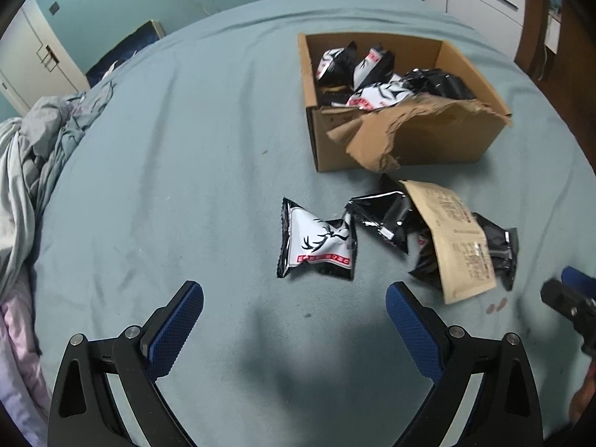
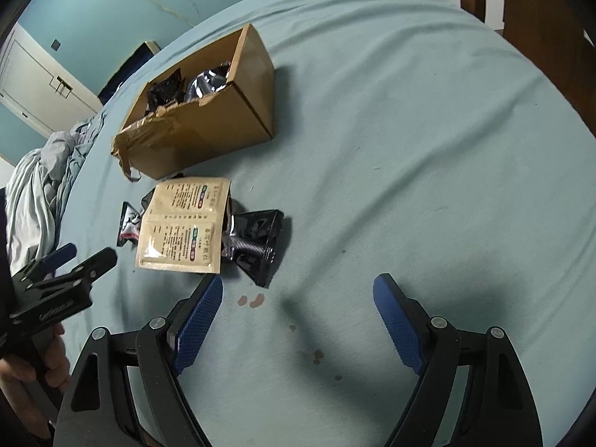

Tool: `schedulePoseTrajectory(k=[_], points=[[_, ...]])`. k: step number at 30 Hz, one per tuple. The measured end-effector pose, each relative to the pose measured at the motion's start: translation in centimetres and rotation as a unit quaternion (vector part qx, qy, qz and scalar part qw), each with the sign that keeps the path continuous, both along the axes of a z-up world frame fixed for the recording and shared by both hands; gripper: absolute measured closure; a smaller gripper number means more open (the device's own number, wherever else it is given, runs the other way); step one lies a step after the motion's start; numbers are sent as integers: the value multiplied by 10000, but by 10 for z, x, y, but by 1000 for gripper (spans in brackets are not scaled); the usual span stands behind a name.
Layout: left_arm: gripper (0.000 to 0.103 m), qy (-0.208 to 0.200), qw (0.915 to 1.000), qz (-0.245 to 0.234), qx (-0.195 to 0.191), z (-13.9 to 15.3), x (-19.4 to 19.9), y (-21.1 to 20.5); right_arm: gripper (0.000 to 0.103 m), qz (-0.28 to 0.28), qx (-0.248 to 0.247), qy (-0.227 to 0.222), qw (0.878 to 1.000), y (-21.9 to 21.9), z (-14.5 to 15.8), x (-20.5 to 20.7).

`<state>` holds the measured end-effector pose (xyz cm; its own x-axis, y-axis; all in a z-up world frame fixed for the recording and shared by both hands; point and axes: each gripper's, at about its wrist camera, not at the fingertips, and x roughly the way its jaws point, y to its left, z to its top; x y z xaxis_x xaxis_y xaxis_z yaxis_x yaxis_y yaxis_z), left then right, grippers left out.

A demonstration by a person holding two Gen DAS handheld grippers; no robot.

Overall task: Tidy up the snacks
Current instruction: 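Grasp a white deer-print packet from the pile with the left gripper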

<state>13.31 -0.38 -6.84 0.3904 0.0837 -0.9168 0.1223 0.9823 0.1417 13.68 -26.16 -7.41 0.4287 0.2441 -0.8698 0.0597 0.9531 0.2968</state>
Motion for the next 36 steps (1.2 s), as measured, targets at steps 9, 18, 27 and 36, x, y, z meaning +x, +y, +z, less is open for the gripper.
schedulePoseTrajectory(k=[9, 18, 27, 36], points=[[3, 218, 9990, 157, -367, -20, 19, 13, 20, 77, -148, 35, 9999, 8, -3, -1], [13, 315, 9953, 411, -818, -32, 49, 30, 20, 79, -220, 38, 9997, 9, -3, -3], [58, 368, 9959, 219, -803, -46, 66, 21, 20, 275, -437, 38, 9987, 20, -8, -2], [62, 545, 9897, 649, -1151, -38, 58, 28, 20, 612, -852, -80, 9944, 43, -17, 15]])
